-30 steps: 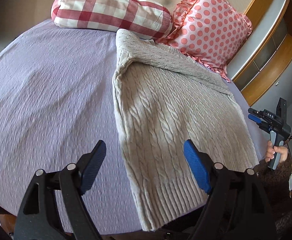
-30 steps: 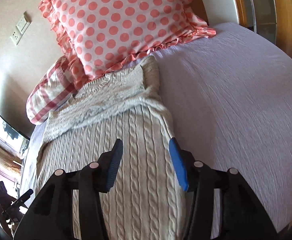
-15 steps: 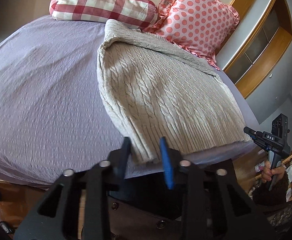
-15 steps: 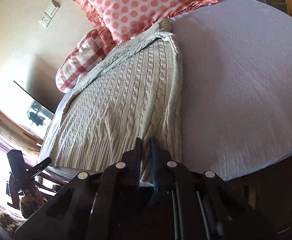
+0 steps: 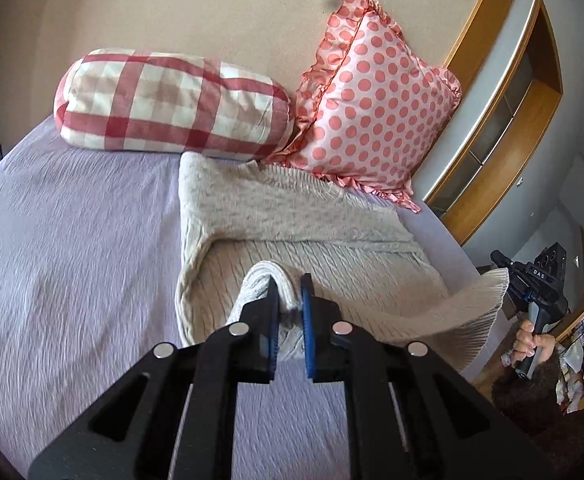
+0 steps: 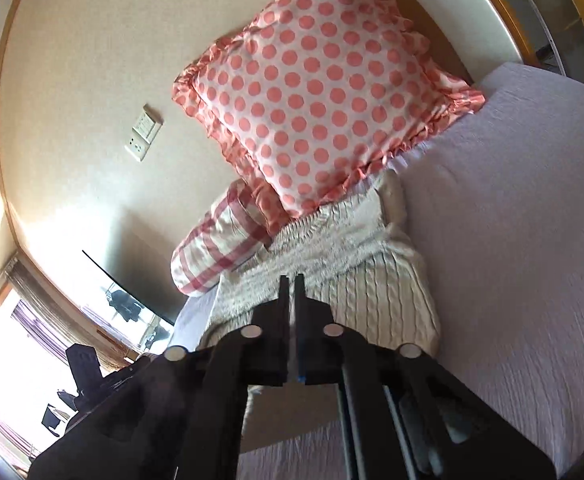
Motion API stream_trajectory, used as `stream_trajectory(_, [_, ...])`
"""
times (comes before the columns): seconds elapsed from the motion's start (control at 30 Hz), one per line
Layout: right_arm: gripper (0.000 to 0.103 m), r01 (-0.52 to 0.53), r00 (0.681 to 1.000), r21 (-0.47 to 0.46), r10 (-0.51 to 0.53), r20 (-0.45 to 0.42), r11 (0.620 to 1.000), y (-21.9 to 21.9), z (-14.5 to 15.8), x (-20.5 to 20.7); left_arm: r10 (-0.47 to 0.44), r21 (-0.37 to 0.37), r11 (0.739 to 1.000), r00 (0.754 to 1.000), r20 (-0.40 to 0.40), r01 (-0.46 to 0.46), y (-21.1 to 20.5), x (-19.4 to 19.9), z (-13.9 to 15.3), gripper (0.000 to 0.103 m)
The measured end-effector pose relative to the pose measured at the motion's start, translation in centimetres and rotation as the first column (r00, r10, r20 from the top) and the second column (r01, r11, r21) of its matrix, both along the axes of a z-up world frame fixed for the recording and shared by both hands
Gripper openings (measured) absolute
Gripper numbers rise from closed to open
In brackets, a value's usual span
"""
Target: Fold small clothes
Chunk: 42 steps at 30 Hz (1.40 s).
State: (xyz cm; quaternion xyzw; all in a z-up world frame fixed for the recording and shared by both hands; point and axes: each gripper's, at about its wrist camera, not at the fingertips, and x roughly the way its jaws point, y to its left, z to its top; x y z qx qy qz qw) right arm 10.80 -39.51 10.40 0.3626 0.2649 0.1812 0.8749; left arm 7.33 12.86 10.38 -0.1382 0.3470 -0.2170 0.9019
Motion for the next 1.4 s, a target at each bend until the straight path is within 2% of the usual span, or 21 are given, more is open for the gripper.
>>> stream_trajectory(0.07, [0.0, 0.026, 1.0, -0.009, -0.026, -0.004, 1.0, -0.2, 0.9, 4.5, 0.008, 0.013, 1.0, 1.0, -0.013, -0.008, -0.4, 4.4, 0.8, 0.009])
stream_trajectory(0.1, [0.0, 0.056, 0.998, -0.067, -0.058, -0.034, 0.996, -0.3, 1.0, 6.7, 0.026, 0.024, 0.999, 0.999, -0.023, -0.025, -0.4, 6.5, 0.9, 0.009])
stream_trajectory(0.13, [0.0, 0.042, 0.995, -0.101, -0.051, -0.084, 0.994, -0.3, 0.6, 8.1, 0.044, 0.03, 0.999, 0.998, -0.038, -0.042, -0.4, 8.1, 0.8, 0.009])
stream_trajectory(0.2, [0.001, -0.079, 0.985, -0.112, 0.06, -0.16, 0.991, 0.7, -0.7, 8.7, 0.044, -0.014, 0.999, 0.995, -0.084, -0.045, -0.1, 9.6, -0.1, 0.009])
stream_trajectory(0.23, [0.004, -0.133, 0.981, -0.162, 0.105, -0.166, 0.978, 1.6, -1.2, 7.6, 0.028, -0.029, 0.999, 0.995, -0.093, -0.031, -0.2, 9.5, -0.6, 0.009])
stream_trajectory(0.3, [0.022, -0.213, 0.969, -0.281, 0.165, -0.185, 0.936, 3.4, -2.3, 4.9, 0.003, -0.02, 1.0, 0.995, -0.102, -0.005, -0.5, 8.9, -1.6, 0.009])
stream_trajectory(0.33, [0.039, -0.248, 0.962, -0.316, 0.194, -0.192, 0.916, 4.1, -3.0, 3.5, -0.005, -0.02, 1.0, 0.994, -0.109, 0.003, -0.6, 8.7, -2.0, 0.009])
stream_trajectory(0.37, [0.051, -0.278, 0.954, -0.343, 0.218, -0.205, 0.897, 4.7, -3.6, 2.5, -0.007, -0.027, 1.0, 0.993, -0.117, 0.004, -0.6, 8.7, -2.4, 0.009])
stream_trajectory(0.5, [0.051, -0.374, 0.92, -0.401, 0.281, -0.272, 0.836, 6.8, -5.8, 1.3, -0.009, -0.028, 1.0, 0.992, -0.125, 0.005, -0.5, 9.0, -3.0, 0.009])
stream_trajectory(0.63, [0.051, -0.46, 0.878, -0.402, 0.339, -0.338, 0.792, 8.2, -7.8, 2.1, -0.007, -0.037, 0.999, 0.992, -0.127, 0.002, -0.3, 9.1, -3.1, 0.01])
stream_trajectory(0.7, [0.021, -0.476, 0.872, -0.417, 0.352, -0.341, 0.774, 8.8, -8.1, 1.7, -0.003, -0.039, 0.999, 0.992, -0.13, -0.002, -0.1, 8.9, -3.2, 0.01])
stream_trajectory(0.77, [0.015, -0.449, 0.887, -0.419, 0.337, -0.316, 0.789, 8.7, -7.2, 1.4, 0.004, -0.04, 0.999, 0.992, -0.126, -0.009, 0.3, 8.7, -3.0, 0.01])
stream_trajectory(0.83, [0.01, -0.396, 0.914, -0.395, 0.313, -0.259, 0.829, 7.7, -5.5, 1.6, 0.008, -0.049, 0.999, 0.994, -0.113, -0.014, 0.7, 8.8, -2.4, 0.01])
stream_trajectory(0.9, [0.01, -0.311, 0.947, -0.349, 0.259, -0.188, 0.884, 5.7, -3.3, 2.8, 0.016, -0.056, 0.998, 0.996, -0.093, -0.021, 1.1, 9.3, -1.5, 0.01])
stream_trajectory(0.97, [0.01, -0.214, 0.975, -0.287, 0.184, -0.128, 0.934, 3.4, -1.6, 5.4, 0.027, -0.059, 0.998, 0.997, -0.073, -0.031, 1.3, 10.6, -0.5, 0.009])
stream_trajectory(1.07, [0.009, -0.121, 0.99, -0.238, 0.098, -0.106, 0.964, 1.9, -1.1, 11.6, 0.076, -0.016, 0.997, 0.996, -0.044, -0.077, 1.1, 14.4, 0.2, 0.009])
stream_trajectory(1.13, [0.008, -0.06, 0.99, -0.231, 0.028, -0.14, 0.971, 1.7, -2.4, 16.0, 0.118, 0.019, 0.993, 0.992, -0.05, -0.118, 0.9, 17.7, -0.1, 0.009])
stream_trajectory(1.2, [0.008, 0.009, 0.98, -0.237, -0.056, -0.191, 0.971, 1.0, -4.3, 19.6, 0.159, 0.034, 0.987, 0.982, -0.102, -0.156, 1.0, 21.1, -1.4, 0.009])
stream_trajectory(1.33, [0.007, 0.124, 0.937, -0.254, -0.198, -0.288, 0.959, -0.1, -8.3, 22.7, 0.228, 0.114, 0.971, 0.957, -0.182, -0.209, 0.9, 25.9, -5.1, 0.009])
stream_trajectory(1.4, [0.007, 0.166, 0.908, -0.279, -0.257, -0.33, 0.946, -0.1, -9.5, 23.3, 0.26, 0.12, 0.964, 0.941, -0.217, -0.239, 1.3, 27.4, -6.7, 0.009])
